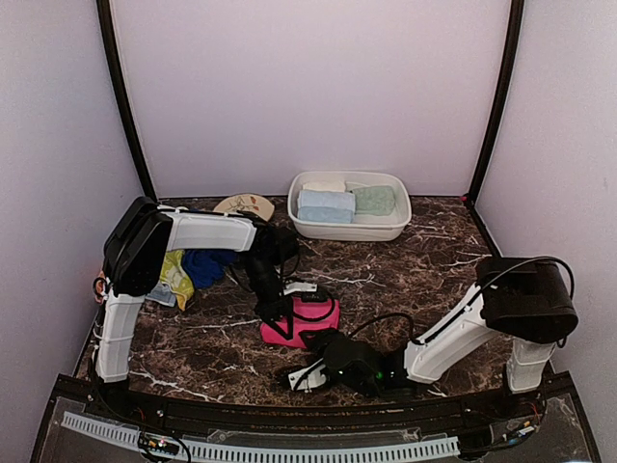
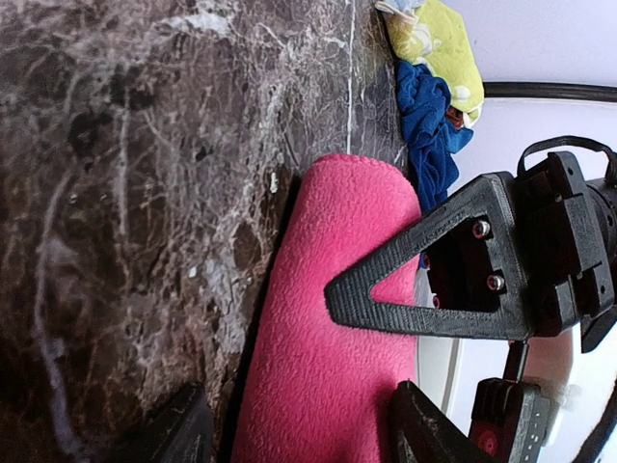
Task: Roll the towels
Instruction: Roll the towel at the center of the board.
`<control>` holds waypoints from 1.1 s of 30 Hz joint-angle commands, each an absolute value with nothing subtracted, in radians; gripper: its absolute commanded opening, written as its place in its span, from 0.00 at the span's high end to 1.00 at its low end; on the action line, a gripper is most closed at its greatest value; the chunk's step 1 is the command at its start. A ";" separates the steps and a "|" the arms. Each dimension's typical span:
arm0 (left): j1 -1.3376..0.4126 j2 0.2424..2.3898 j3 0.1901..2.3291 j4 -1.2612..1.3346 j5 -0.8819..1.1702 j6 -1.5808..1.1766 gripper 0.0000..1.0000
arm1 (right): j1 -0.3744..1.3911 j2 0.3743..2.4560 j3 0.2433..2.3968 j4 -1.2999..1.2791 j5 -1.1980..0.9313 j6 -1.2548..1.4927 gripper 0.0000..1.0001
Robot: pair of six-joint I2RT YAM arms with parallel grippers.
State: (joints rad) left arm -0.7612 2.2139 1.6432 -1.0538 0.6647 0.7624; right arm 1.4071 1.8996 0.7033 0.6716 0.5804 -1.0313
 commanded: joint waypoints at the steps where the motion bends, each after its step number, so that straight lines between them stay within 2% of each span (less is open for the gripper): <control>1: -0.775 2.291 1.603 -1.102 0.545 0.758 1.00 | 1.382 1.949 0.735 0.728 0.603 -1.029 0.39; 5: -0.775 2.287 1.603 -1.101 0.533 0.760 0.98 | 1.367 1.967 0.743 0.679 0.591 -0.937 0.42; 9: -0.775 2.245 1.580 -1.071 0.512 0.752 0.83 | 1.328 1.959 0.784 0.512 0.519 -0.697 0.56; 15: -0.754 2.093 1.467 -0.988 0.546 0.769 0.63 | 1.229 1.931 0.856 0.260 0.321 -0.339 0.59; 17: -0.743 2.044 1.416 -0.949 0.539 0.773 0.49 | 1.190 1.913 0.852 0.237 0.205 -0.264 0.63; 19: -0.721 1.999 1.362 -0.909 0.525 0.771 0.42 | 1.159 1.895 0.838 0.241 0.123 -0.196 0.66; 20: -0.704 1.977 1.346 -0.893 0.532 0.769 0.33 | 1.144 1.891 0.834 0.244 0.088 -0.176 0.67; 23: -0.647 1.912 1.304 -0.862 0.574 0.768 0.29 | 1.098 1.894 0.821 0.249 -0.012 -0.101 0.67; 24: -0.627 1.894 1.292 -0.851 0.579 0.765 0.18 | 1.086 1.899 0.822 0.246 -0.034 -0.080 0.67; 25: -0.622 1.874 1.282 -0.843 0.579 0.765 0.12 | 1.074 1.906 0.828 0.239 -0.061 -0.061 0.68; 33: -0.546 1.688 1.161 -0.721 0.535 0.774 0.11 | 0.983 1.962 0.859 0.210 -0.270 0.094 0.75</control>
